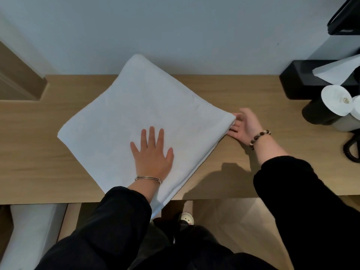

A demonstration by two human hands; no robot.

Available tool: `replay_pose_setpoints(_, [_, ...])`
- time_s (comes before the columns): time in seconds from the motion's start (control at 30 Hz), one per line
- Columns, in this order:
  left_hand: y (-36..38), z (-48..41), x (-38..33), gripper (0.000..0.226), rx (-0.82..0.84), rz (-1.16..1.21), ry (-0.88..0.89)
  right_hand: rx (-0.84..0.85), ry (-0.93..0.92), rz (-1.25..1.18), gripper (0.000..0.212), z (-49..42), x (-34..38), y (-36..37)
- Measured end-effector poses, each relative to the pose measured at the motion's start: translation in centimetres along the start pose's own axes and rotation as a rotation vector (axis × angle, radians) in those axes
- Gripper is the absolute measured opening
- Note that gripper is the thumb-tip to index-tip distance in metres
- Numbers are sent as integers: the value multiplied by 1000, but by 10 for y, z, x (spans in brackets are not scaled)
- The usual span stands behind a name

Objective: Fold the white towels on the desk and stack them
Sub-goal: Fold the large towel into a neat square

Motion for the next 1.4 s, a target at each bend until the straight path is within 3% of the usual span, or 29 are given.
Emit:
replay_pose_setpoints(0.13, [0, 0, 1, 66, 11, -7, -8, 14, 44, 55, 51, 0, -26, 25])
replay_pose_setpoints(0.3, [-1, 0, 1, 67, 14, -4, -23, -390, -122, 235, 27, -10, -27, 15])
replay_pose_setpoints(0.53, [-5, -6, -50, 63, 135, 165, -170, -612, -282, 459, 35, -27, 21, 26])
replay_pose_setpoints(0.6, [-13, -13, -70, 56, 160, 158, -122, -765, -313, 447, 38, -24, 42, 26])
replay_pose_setpoints(0.67, [-26, -23, -77, 46, 149, 157, 23, -892, -443, 608, 49, -7, 55, 34])
replay_pose_setpoints(0.7, [-32, -28, -75, 40, 123, 170, 103, -899, -536, 719, 53, 2, 53, 43])
replay_pose_setpoints(0.77, [-41, -40, -58, 37, 60, 117, 198, -751, -641, 1026, 55, 14, 24, 70])
replay_pose_setpoints(0.83, [-40, -50, -24, 48, 60, 21, 163, -525, -520, 1470, 60, 18, -35, 88])
replay_pose_setpoints(0.9, [-31, -52, 14, 54, 146, -14, 75, -436, -430, 1781, 64, 21, -77, 85])
replay_pose_setpoints(1.0, [-21, -45, 44, 57, 182, -64, 52, -432, -487, 1844, 65, 13, -80, 74])
replay_pose_setpoints(1.17, [-23, -34, 14, 63, 212, -45, -31, -347, -582, 1964, 62, -2, -42, 57])
replay_pose_setpoints(1.3, [-43, -32, -32, 44, 194, -4, 36, -459, -391, 2098, 64, -10, 4, 49])
replay_pose_setpoints(1.4, [-51, -22, -70, 34, 199, 23, 212, -584, -283, 1964, 73, -7, 15, 72])
Point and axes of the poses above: each hand's wrist, its own z-axis away from the middle knuckle, its own y-axis out of the palm, x = y × z, the point moved 5 cm from there along -z, towards the middle knuckle, and after that the axes turned 7 degrees about y, right-handed, at the moved point
